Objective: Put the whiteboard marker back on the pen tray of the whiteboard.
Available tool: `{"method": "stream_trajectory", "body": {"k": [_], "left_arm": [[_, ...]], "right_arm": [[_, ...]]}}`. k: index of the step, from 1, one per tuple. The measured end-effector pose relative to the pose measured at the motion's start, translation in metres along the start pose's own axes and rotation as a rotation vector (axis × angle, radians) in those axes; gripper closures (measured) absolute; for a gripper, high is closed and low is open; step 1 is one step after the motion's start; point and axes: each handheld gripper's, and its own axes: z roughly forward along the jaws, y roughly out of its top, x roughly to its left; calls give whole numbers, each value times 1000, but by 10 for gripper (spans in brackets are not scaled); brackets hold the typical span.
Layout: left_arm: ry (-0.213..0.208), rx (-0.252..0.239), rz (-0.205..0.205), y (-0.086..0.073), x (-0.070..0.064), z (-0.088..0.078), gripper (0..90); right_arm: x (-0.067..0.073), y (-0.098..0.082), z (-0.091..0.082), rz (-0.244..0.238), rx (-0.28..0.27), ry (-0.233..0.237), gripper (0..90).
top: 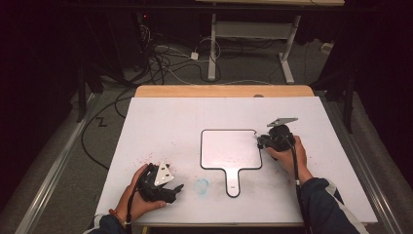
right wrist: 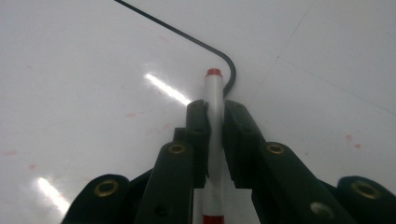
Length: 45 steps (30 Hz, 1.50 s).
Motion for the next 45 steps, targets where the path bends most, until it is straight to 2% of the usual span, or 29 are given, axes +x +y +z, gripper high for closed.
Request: {"method": "stream_trajectory", "body": {"k": [3,6,7,9,14,16,22,25,30,33,35,37,40,41,44,45], "left_arm": [[-2,2,2,0,0,0,177],[-5,6,6,0,0,0,177],[-5,7,6,1,-1,0,176],[-9,6,6,1,-1,1,177],[-11,8,11,1,-1,1,177],[-13,10,11,1,-1,2,176],[-15,11,12,1,-2,2,177],[-17,13,15,1,-1,2,177],[-13,8,17,2,-2,1,177],[-3,-1,19,2,-2,0,176],[1,-4,19,2,-1,-1,176],[9,-13,20,3,0,-2,176],[11,-30,8,4,1,-3,176],[16,-33,8,4,1,-3,176],[20,-43,6,4,2,-4,176],[24,-47,8,4,2,-4,176]], "right_arm": [[6,3,-10,8,-38,39,818],[11,4,-14,44,-62,94,818],[12,4,-13,57,-62,99,817],[12,3,-8,67,-48,90,816],[-2,-4,6,153,-40,69,808],[-4,-5,8,160,-42,64,802],[-2,-5,10,120,-24,9,713],[-4,-5,10,123,-28,-1,665],[-2,-4,5,98,-27,-10,566],[-1,-4,0,75,-54,-13,516],[0,-3,-6,51,-95,5,503],[1,-3,-13,17,-117,4,476],[2,-4,-27,-17,-182,11,439],[3,-4,-32,-36,-207,17,432],[7,-9,-48,-108,-263,-5,390],[8,-12,-53,-125,-282,6,385]]}}
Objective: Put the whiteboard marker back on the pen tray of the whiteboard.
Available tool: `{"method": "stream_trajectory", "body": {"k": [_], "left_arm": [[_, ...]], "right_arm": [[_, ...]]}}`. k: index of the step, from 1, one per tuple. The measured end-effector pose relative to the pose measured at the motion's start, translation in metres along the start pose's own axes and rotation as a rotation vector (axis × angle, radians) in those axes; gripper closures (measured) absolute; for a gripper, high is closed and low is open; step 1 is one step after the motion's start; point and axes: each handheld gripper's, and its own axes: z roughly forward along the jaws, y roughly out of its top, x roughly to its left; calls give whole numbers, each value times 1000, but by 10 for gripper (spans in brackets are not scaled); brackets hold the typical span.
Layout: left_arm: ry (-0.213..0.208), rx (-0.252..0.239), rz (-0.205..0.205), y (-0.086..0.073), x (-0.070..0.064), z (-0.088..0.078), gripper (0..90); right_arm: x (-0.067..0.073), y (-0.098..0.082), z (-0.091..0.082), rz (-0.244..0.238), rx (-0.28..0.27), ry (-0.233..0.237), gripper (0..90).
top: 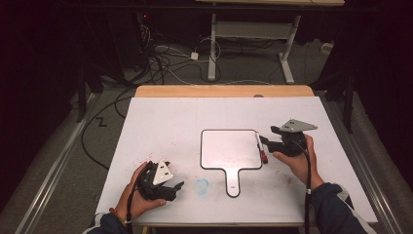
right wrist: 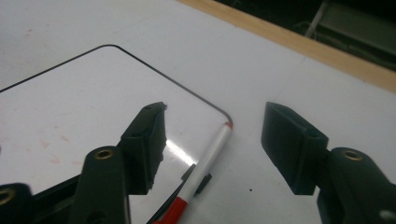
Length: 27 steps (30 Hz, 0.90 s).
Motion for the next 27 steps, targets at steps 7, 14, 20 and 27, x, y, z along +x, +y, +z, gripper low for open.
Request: {"method": "stream_trajectory", "body": {"k": [7,14,20,27], "left_arm": [[36,-15,14,1,0,-3,176],[72,-18,10,0,1,-4,176],[86,-19,28,-1,-2,-5,176],[87,-21,35,1,-1,-4,176]], "right_arm": [[13,-17,-37,-119,-72,-24,320],[19,-48,-67,-120,-122,-63,257],[30,-68,-82,-142,-104,-86,241],[32,-70,-86,-132,-104,-95,238]]}}
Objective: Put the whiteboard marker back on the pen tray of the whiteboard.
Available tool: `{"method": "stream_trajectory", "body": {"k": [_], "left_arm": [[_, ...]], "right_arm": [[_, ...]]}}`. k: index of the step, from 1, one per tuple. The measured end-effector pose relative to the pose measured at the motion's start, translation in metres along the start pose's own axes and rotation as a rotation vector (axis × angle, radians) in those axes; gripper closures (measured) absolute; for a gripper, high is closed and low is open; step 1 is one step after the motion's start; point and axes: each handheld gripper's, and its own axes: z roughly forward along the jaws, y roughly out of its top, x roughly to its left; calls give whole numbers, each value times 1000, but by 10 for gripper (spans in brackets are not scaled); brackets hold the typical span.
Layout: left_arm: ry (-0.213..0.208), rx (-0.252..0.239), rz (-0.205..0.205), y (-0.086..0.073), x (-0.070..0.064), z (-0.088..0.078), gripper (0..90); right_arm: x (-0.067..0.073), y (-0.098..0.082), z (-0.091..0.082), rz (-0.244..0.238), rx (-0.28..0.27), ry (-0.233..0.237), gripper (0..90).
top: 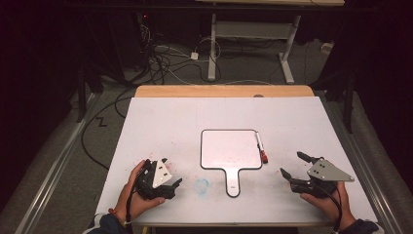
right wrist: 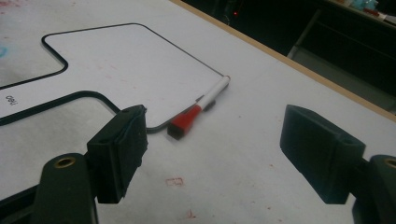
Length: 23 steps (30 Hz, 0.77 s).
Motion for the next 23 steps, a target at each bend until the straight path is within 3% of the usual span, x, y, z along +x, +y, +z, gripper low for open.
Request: {"method": "stream_trajectory", "body": {"k": [12,18,23], "left_arm": [[-4,5,3,3,3,5,176],[0,6,8,5,3,7,176],[4,4,13,7,4,7,176]], "right_arm": [[-1,-3,2,-29,38,-17,239],[-4,-3,-2,-5,15,-10,237],[-4,-3,-5,-15,11,-23,237]]}}
